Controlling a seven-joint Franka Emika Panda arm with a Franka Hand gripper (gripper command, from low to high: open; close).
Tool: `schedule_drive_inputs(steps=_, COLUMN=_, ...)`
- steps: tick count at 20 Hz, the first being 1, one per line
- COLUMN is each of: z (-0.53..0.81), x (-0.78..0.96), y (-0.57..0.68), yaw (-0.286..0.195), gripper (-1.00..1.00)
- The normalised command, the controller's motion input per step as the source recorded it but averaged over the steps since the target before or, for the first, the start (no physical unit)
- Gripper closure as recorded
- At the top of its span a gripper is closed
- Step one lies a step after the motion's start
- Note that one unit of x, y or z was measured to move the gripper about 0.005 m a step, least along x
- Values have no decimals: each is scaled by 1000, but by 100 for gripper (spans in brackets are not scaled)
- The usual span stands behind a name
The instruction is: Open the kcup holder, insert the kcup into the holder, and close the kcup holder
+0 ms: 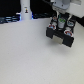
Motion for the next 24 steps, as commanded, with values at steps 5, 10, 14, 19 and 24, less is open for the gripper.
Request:
schedule_drive_inputs(steps=5, z=-62, x=85, y=98, yaw=38, gripper=-100)
schedule_drive_inputs(steps=10, z=284, x=120, y=49, yaw=79, gripper=-100)
schedule_drive_inputs(steps=14, z=354, x=153, y=16, yaw=88, gripper=-100)
schedule_drive_inputs(steps=19, z=412, x=268, y=-107, yaw=93, gripper=-100)
schedule_drive_inputs(steps=24, z=341, x=273, y=-216, yaw=65, gripper=-100)
